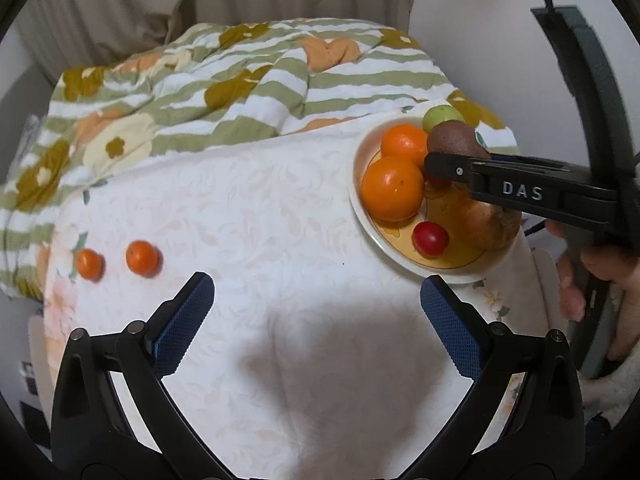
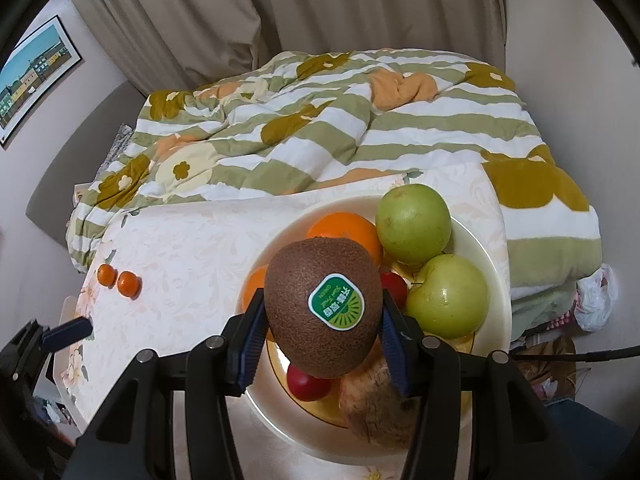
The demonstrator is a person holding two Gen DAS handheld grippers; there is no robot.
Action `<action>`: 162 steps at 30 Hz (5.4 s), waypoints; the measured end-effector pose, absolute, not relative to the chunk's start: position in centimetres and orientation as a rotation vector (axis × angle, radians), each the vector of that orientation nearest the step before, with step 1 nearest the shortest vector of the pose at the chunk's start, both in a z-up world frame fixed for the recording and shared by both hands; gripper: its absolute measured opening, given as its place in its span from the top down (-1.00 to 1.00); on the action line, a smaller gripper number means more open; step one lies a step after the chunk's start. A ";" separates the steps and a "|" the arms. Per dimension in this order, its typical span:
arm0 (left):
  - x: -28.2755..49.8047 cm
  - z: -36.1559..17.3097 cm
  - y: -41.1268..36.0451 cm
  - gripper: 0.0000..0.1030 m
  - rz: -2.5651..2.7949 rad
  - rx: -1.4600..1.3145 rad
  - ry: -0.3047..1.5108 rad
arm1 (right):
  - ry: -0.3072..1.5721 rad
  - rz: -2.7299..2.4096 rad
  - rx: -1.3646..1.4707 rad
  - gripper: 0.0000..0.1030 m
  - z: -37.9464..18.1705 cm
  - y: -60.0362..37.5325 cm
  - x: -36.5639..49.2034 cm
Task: Organize fruits
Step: 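Lower the kiwi into the bowl and open the right tool, then grasp a mandarin with the left tool while the right tool grasps the other mandarin, then carry the mandarin into the bowl and open the left tool while the right tool carries its mandarin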
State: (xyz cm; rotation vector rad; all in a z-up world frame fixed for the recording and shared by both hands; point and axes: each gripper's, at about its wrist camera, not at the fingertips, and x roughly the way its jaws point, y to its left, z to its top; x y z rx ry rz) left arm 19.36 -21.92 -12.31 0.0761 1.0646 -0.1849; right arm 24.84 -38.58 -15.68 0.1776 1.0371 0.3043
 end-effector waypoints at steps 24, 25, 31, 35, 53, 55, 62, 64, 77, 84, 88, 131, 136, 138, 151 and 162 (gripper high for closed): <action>14.9 -9.6 -20.8 -1.00 -0.134 -0.020 0.968 | 0.881 0.311 0.116 -0.82 -12.2 -40.5 21.1; 14.5 -9.3 -20.7 -1.00 -0.128 -0.024 0.954 | 0.879 0.314 0.107 -0.82 -11.8 -40.5 20.7; 12.2 -7.2 -19.6 -1.00 -0.075 -0.046 0.902 | 0.854 0.347 0.058 -0.82 -9.1 -40.1 19.2; 10.7 -5.9 -17.6 -1.00 -0.022 -0.084 0.866 | 0.826 0.376 -0.002 -0.82 -7.4 -38.9 18.1; 11.0 -5.2 -2.5 -1.00 0.049 -0.107 0.852 | 0.803 0.424 -0.036 -0.82 -5.3 -26.3 17.4; 12.2 -5.6 -0.5 -1.00 0.037 -0.082 0.871 | 0.818 0.421 -0.035 -0.82 -5.8 -24.7 17.8; 16.5 -7.5 4.3 -1.00 -0.061 -0.014 0.923 | 0.869 0.366 -0.029 -0.82 -8.3 -19.5 18.9; 17.7 -8.2 5.3 -1.00 -0.090 0.007 0.924 | 0.883 0.356 -0.034 -0.82 -9.3 -18.2 19.3; 25.1 -15.3 6.8 -1.00 -0.381 0.173 0.982 | 0.966 0.298 -0.056 -0.82 -16.2 -13.3 21.1; 27.0 -19.0 5.9 -0.76 -0.459 0.220 1.039 | 1.015 0.307 -0.056 -0.80 -18.6 -12.2 21.3; 27.7 -20.4 5.6 -0.34 -0.464 0.210 1.063 | 1.028 0.329 -0.083 -0.72 -19.4 -11.6 21.7; 24.0 -15.7 11.6 0.13 -0.278 0.099 1.018 | 0.951 0.433 -0.139 0.35 -16.5 -6.4 22.6; 23.2 -13.0 11.8 0.13 -0.289 0.095 0.975 | 0.916 0.394 -0.096 0.35 -13.5 -7.0 21.2; 22.9 -11.9 11.6 0.13 -0.301 0.096 0.961 | 0.913 0.380 -0.070 0.35 -12.5 -7.4 20.7; 21.1 -6.7 4.8 0.13 -0.365 0.142 0.874 | 0.871 0.276 0.025 0.35 -7.5 -15.2 16.2; 18.5 -5.5 -8.3 0.13 -0.392 0.102 0.850 | 0.877 0.241 0.020 0.35 -6.7 -27.8 13.2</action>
